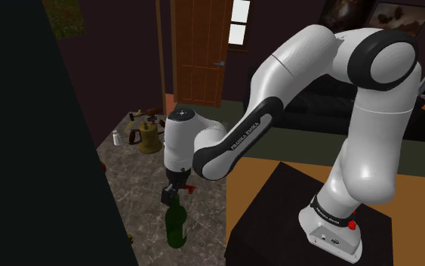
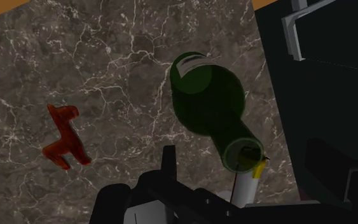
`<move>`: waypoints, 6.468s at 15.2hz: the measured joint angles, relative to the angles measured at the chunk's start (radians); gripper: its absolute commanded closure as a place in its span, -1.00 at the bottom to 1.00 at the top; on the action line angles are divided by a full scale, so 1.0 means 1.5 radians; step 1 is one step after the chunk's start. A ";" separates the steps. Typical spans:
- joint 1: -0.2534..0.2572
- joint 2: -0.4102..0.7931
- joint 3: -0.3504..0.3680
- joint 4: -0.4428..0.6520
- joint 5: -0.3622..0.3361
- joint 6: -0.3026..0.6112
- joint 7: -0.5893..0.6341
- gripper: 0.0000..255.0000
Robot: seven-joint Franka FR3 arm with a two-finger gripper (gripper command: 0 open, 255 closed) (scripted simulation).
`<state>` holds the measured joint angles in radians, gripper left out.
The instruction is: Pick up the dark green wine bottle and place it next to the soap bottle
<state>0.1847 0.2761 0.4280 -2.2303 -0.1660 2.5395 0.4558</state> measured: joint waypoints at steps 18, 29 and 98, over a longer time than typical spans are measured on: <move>0.020 0.057 -0.023 0.008 -0.042 0.045 0.030 1.00; 0.006 0.019 -0.006 0.008 -0.014 0.010 0.009 1.00; -0.030 -0.201 0.027 0.401 0.131 -0.580 -0.082 1.00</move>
<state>0.1396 -0.0249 0.4680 -1.6287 0.0299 1.6701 0.3324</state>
